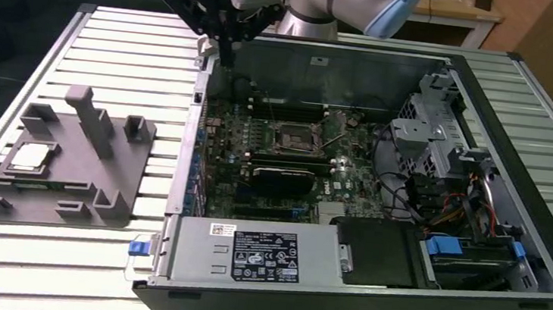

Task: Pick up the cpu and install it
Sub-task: 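Reach for the cpu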

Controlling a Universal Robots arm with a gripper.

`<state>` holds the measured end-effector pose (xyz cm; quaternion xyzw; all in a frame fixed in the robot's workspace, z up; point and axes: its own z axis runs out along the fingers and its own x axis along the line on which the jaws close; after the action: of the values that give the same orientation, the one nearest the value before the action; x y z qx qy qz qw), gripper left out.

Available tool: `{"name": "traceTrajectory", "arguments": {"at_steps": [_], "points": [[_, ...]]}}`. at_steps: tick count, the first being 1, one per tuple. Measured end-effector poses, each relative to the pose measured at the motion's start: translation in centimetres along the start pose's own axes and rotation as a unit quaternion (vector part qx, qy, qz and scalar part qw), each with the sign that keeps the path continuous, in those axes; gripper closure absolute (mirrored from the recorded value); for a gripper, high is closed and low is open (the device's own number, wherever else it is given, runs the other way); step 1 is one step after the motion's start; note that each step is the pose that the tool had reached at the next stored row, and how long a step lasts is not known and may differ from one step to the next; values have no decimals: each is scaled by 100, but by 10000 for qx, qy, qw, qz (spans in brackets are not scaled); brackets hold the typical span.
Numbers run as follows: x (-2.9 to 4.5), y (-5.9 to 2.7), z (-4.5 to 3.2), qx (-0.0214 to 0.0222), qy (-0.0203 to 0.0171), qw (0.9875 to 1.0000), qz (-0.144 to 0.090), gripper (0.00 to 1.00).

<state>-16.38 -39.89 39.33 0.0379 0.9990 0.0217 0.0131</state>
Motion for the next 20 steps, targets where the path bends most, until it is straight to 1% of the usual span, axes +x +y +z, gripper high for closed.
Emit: {"name": "traceTrajectory", "arguments": {"at_steps": [1, 2, 10, 20], "points": [[16, -1, -1, 0, 0, 10000, 0, 89], [49, -4, -1, 0, 0, 10000, 1, 89], [184, -14, -5, 0, -1, 10000, 0, 89], [407, -30, -11, -1, -6, 10000, 0, 89]]}}
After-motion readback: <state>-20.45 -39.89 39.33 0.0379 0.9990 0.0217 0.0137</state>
